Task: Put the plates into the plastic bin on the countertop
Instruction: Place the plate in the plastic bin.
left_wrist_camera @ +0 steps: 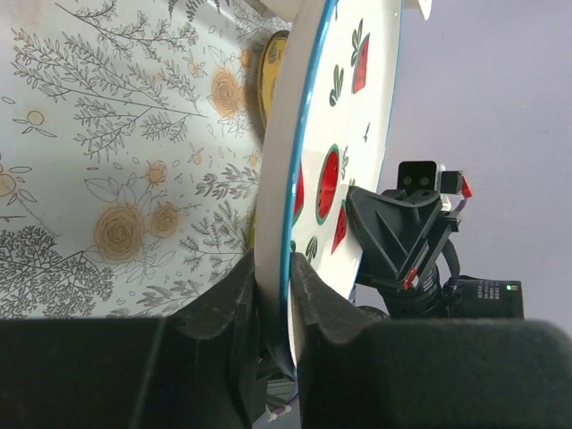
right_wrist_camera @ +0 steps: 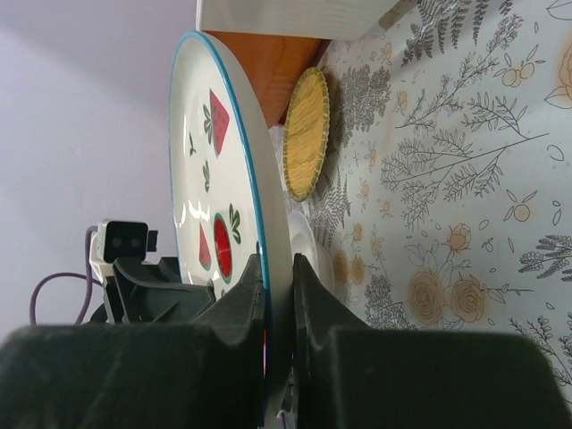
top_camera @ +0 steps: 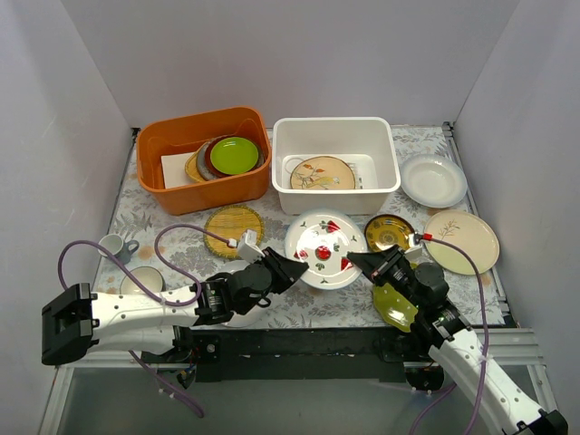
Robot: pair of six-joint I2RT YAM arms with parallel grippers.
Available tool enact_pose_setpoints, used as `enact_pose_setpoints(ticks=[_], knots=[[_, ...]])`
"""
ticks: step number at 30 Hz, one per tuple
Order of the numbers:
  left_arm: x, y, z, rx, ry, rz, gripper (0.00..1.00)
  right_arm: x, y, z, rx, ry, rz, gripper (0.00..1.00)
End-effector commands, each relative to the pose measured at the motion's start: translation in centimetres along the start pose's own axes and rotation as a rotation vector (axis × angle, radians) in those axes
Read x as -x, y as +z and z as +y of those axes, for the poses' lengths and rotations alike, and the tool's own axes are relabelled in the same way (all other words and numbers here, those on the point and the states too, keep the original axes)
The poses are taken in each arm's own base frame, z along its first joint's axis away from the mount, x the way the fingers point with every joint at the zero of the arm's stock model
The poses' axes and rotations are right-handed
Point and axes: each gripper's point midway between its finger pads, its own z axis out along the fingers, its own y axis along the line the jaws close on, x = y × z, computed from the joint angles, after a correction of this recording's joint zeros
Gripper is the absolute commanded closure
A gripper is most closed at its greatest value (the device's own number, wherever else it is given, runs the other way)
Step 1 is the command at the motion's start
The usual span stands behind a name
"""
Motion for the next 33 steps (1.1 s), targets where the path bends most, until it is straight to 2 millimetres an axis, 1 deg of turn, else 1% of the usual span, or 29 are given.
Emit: enact_pose_setpoints(ticks=[1, 3, 4, 5, 6, 7, 8, 9, 10, 11, 13, 14, 15, 16, 18, 20, 21, 22, 24, 25, 26, 28, 29, 31, 33], knots=[[-0.8, -0.9, -1.7, -0.036, -0.067, 0.042, 0.75, -0.8, -0.4, 1.2, 0.043, -0.107, 0.046, 0.99], [-0.5, -1.0, -1.3, -0.014, -0.061, 0.024, 0.63, -0.4, -0.5, 1.7, 0.038, -0.127, 0.034, 0.99], [-0.4, -1.3, -0.6, 0.014, -0.038, 0.024, 0.55, -0.2, -0.5, 2.1, 0.038, -0.153, 0.029, 0.99], [-0.3, -1.3, -0.8, 0.02, -0.031, 0.02, 0.49, 0.1, -0.6, 2.7, 0.032, -0.164, 0.023, 0.99], [-0.1, -1.4, -0.1, 0.052, -0.015, 0.01, 0.44, 0.3, -0.7, 3.1, 0.028, -0.178, 0.017, 0.99], [-0.1, -1.5, 0.7, 0.083, 0.008, 0.012, 0.34, 0.5, -0.7, 3.4, 0.023, -0.189, 0.014, 0.99], [0.0, -1.6, 0.7, 0.092, 0.013, 0.01, 0.29, 0.8, -0.8, 4.2, 0.028, -0.211, 0.004, 0.99], [0.1, -1.7, 0.9, 0.103, 0.021, 0.006, 0.24, 1.0, -0.8, 4.7, 0.036, -0.221, -0.002, 0.99], [0.1, -1.8, 1.4, 0.12, 0.035, 0.007, 0.19, 1.1, -0.9, 4.4, 0.014, -0.221, -0.001, 0.99], [0.2, -1.9, 1.4, 0.125, 0.041, 0.006, 0.12, 1.3, -0.9, 4.6, 0.012, -0.233, -0.01, 0.99], [0.4, -2.1, 2.1, 0.156, 0.07, 0.0, 0.07, 1.7, -1.1, 5.4, 0.014, -0.248, -0.021, 0.99], [0.6, -2.2, 2.2, 0.164, 0.075, -0.003, 0.03, 1.9, -1.1, 5.5, 0.005, -0.253, -0.027, 0.99], [0.7, -2.4, 2.2, 0.168, 0.083, -0.005, 0.02, 2.1, -1.3, 6.1, 0.006, -0.267, -0.033, 0.99], [1.0, -2.5, 2.6, 0.183, 0.118, -0.011, 0.02, 2.2, -1.3, 6.3, 0.004, -0.276, -0.035, 0.99], [1.3, -2.9, 2.4, 0.179, 0.143, -0.014, 0.02, 2.6, -1.3, 6.9, 0.001, -0.293, -0.047, 0.99], [1.8, -3.3, 3.1, 0.212, 0.192, -0.022, 0.02, 3.2, -1.5, 7.8, -0.014, -0.306, -0.061, 0.99], [2.1, -3.5, 3.1, 0.218, 0.204, -0.026, 0.02, 3.4, -1.6, 8.1, -0.017, -0.309, -0.065, 0.99], [2.4, -3.8, 3.4, 0.243, 0.23, -0.028, 0.02, 3.8, -1.9, 9.3, -0.007, -0.332, -0.077, 0.99], [2.8, -4.2, 3.7, 0.271, 0.256, -0.035, 0.02, 4.3, -1.8, 9.9, -0.025, -0.353, -0.089, 0.99], [3.1, -4.5, 4.1, 0.3, 0.276, -0.035, 0.02, 4.9, -2.1, 11.6, -0.006, -0.382, -0.105, 0.99], [3.2, -4.6, 4.5, 0.32, 0.29, -0.037, 0.02, 5.1, -1.8, 11.5, -0.031, -0.39, -0.102, 0.99], [3.3, -4.8, 5.3, 0.361, 0.311, -0.034, 0.02, 5.5, -1.6, 12.6, -0.027, -0.416, -0.106, 0.99], [3.2, -4.9, 5.4, 0.369, 0.31, -0.03, 0.02, 5.8, -1.3, 13.4, -0.024, -0.436, -0.106, 0.99], [2.9, -4.8, 5.8, 0.384, 0.315, -0.018, 0.02, 6.1, -0.9, 14.1, -0.02, -0.454, -0.103, 0.99], [2.5, -4.7, 6.4, 0.401, 0.316, -0.002, 0.02, 6.3, -0.1, 15.4, 0.001, -0.477, -0.096, 0.99]])
